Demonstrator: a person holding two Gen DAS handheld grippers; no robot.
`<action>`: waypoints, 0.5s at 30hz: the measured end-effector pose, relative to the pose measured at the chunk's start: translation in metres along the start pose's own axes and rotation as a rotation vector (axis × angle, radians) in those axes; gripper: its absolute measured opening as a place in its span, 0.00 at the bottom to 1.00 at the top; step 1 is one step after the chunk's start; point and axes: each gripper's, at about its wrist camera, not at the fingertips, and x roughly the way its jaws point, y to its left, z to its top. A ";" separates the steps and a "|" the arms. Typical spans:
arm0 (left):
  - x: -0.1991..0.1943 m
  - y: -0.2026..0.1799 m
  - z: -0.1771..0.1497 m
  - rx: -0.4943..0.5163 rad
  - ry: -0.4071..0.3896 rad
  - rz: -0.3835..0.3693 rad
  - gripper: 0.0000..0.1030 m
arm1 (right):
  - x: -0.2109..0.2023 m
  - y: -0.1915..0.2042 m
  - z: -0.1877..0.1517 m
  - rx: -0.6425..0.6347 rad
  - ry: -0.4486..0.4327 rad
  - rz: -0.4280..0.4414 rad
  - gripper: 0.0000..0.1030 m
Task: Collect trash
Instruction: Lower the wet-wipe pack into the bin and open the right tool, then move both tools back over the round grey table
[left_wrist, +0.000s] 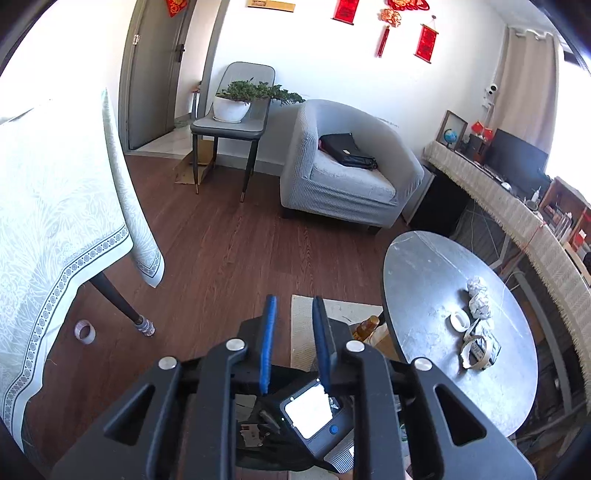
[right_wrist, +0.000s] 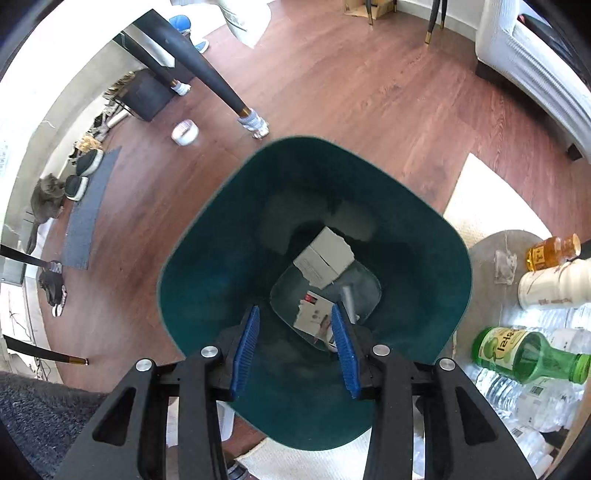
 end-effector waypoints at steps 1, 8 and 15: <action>-0.001 0.000 0.001 -0.002 -0.005 0.001 0.25 | -0.005 0.002 0.001 -0.011 -0.012 0.004 0.40; -0.006 0.003 0.008 -0.031 -0.031 0.006 0.29 | -0.056 0.025 0.004 -0.111 -0.129 -0.020 0.40; -0.013 -0.008 0.010 -0.015 -0.083 -0.002 0.34 | -0.118 0.028 -0.002 -0.146 -0.278 -0.021 0.40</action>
